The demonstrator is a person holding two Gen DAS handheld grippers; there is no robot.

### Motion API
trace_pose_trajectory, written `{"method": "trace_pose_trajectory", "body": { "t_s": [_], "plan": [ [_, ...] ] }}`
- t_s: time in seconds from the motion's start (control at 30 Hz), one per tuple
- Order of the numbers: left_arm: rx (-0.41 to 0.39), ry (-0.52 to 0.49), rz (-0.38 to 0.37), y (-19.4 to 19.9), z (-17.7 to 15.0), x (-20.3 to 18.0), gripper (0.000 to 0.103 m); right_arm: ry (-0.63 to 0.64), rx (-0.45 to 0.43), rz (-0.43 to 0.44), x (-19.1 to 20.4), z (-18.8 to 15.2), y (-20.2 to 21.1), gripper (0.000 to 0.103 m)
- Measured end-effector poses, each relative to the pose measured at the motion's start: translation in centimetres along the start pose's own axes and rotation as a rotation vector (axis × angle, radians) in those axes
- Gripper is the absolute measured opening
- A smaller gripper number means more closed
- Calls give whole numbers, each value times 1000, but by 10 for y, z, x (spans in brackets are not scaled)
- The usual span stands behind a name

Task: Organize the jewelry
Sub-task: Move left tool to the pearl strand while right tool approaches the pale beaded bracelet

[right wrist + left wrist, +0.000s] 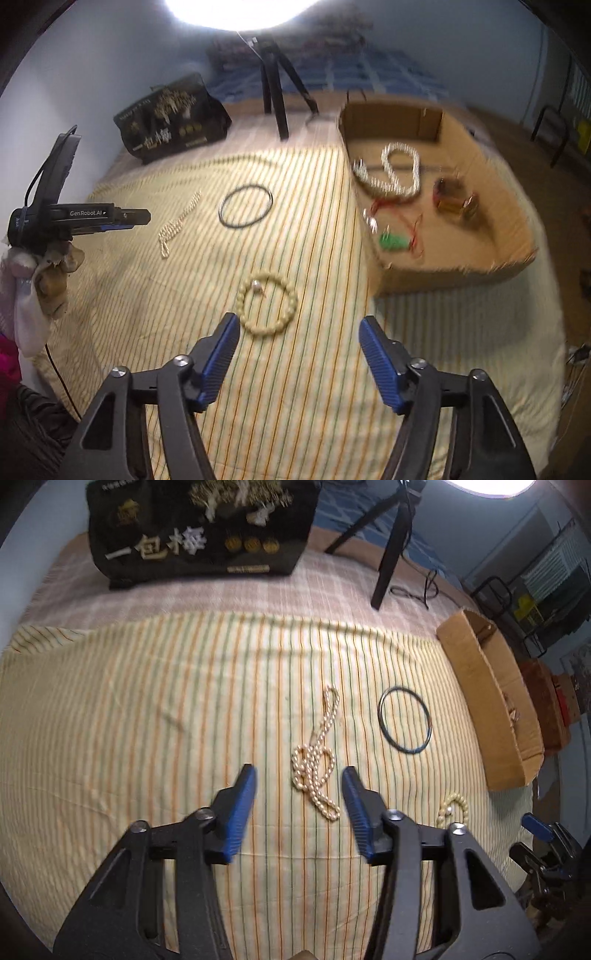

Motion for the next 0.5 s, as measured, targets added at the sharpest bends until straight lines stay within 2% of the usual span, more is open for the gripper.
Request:
{"method": "trace_pose_trajectory", "body": {
  "t_s": [0.07, 0.13, 0.37, 0.5],
  "plan": [
    [16, 4, -6, -6, -2, -1, 45, -34, 34, 19, -2, -2, -10, 56],
    [33, 8, -9, -11, -3, -1, 45, -73, 63, 48, -4, -4, -19, 51],
    [50, 28, -28, -23, 0, -2, 38, -116, 115, 60, -1, -3, -47, 42],
    [54, 34, -19, -30, 5, 0, 38, -137, 132, 31, -3, -4, -57, 39]
  ]
}}
Point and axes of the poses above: each gripper's, at about its wrist camera, not at the fingertips, and y roughly against the way its jaws point, x to its left, z to its top, the point moved 3 cm from there along -y, roughly the way its jaws point, and after that the axes turned 2 degrees about -z, right-handed, at the moved point
